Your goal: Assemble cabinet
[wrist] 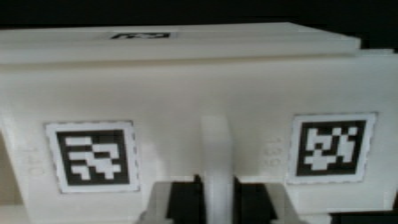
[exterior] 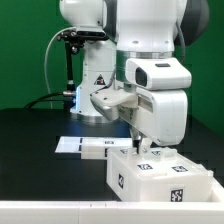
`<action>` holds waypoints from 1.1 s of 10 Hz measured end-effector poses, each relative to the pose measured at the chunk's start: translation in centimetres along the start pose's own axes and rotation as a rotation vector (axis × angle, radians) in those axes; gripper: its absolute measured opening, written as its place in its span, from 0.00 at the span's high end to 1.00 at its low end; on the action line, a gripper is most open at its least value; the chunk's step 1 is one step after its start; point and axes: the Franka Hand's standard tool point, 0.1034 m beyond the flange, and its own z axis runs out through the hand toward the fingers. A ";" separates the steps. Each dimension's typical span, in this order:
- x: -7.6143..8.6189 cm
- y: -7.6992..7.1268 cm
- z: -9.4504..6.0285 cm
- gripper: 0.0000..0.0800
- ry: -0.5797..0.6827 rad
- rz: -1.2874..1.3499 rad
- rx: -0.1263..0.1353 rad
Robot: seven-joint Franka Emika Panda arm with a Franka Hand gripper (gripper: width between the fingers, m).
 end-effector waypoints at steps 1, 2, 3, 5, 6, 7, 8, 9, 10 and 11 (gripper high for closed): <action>0.5 1.2 0.0 0.92 -0.002 0.017 0.010; 0.6 2.5 -0.1 0.92 -0.003 0.035 0.015; 0.5 2.6 -0.1 0.92 -0.003 0.047 0.035; 0.5 2.6 0.0 0.92 -0.001 0.057 0.059; 0.5 2.6 0.0 0.92 -0.001 0.066 0.062; 0.4 2.6 -0.1 0.92 -0.002 0.069 0.062; 0.4 2.6 -0.1 0.92 -0.002 0.070 0.062; 0.4 2.6 -0.1 0.92 -0.002 0.070 0.062; 0.4 2.6 -0.1 0.92 -0.003 0.073 0.061; 0.4 2.8 -1.2 0.78 -0.010 0.109 0.052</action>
Offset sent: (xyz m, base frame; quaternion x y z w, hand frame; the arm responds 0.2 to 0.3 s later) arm 0.0192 0.0098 0.0006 0.0119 0.0079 0.0058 0.9999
